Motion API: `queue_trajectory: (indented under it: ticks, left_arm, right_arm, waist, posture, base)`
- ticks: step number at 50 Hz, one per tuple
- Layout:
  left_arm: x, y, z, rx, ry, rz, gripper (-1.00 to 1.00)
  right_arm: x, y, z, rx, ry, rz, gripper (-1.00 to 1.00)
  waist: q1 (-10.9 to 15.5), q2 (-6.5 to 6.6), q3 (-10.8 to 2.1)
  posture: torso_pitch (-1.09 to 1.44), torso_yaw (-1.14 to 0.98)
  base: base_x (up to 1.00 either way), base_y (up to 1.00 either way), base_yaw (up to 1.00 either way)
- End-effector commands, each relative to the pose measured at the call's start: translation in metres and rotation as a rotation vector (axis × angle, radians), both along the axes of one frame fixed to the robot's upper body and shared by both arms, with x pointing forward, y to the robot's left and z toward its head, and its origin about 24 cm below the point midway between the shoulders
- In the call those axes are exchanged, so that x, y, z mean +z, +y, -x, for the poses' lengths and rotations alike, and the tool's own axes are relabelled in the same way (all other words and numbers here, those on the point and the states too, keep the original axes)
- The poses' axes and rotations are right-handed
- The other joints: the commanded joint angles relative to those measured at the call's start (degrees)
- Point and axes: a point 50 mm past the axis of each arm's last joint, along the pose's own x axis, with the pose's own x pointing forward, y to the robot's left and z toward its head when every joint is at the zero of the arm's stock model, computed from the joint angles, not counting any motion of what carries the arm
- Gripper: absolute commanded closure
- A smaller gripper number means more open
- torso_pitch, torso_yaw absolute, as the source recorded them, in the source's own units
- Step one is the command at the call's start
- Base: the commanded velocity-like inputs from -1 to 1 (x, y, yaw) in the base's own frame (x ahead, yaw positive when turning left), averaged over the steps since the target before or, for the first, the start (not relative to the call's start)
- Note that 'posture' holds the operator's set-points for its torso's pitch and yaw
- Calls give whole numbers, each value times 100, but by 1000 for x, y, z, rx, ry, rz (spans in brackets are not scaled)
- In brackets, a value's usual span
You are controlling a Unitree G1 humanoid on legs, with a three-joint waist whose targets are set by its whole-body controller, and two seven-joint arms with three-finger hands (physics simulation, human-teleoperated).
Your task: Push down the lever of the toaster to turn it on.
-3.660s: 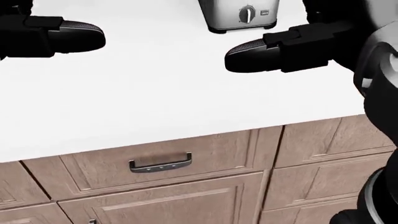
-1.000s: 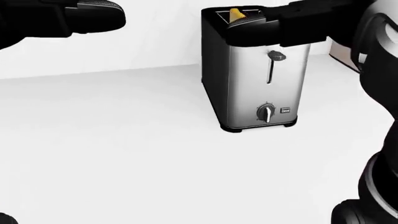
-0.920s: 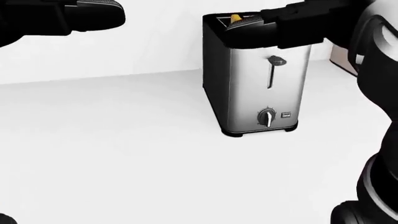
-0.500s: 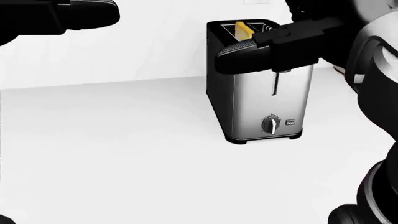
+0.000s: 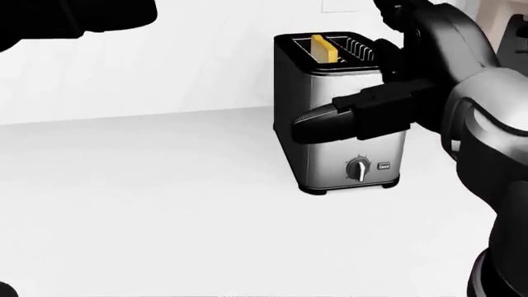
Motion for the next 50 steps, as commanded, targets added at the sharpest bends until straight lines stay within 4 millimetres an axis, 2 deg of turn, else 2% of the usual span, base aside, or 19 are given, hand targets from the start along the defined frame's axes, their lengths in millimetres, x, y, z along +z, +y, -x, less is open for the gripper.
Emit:
queue_trajectory:
  ticks: [1, 7, 32, 50]
  left_arm:
    - [12, 1, 4, 3, -61, 10, -100]
    - [6, -1, 5, -3, -55, 12, -100]
    - [6, 2, 5, 5, -55, 15, -100]
    - [10, 0, 5, -4, -63, 20, -100]
  right_arm:
    - [13, -2, 2, -6, -77, -1, -100]
    - [10, -2, 2, -6, -61, 8, -100]
    - [-11, -1, -14, -15, -22, 12, -100]
    - [-14, -3, -26, -24, -14, 8, -100]
  waist:
    - [-2, 3, -30]
    - [-1, 9, -30]
    - [-10, 29, -60]
    - [-16, 36, -61]
  posture:
    - [-52, 0]
    - [-52, 0]
    - [-52, 0]
    - [-52, 0]
  base:
    - [0, 0, 0]
    - [0, 0, 0]
    - [0, 0, 0]
    - [0, 0, 0]
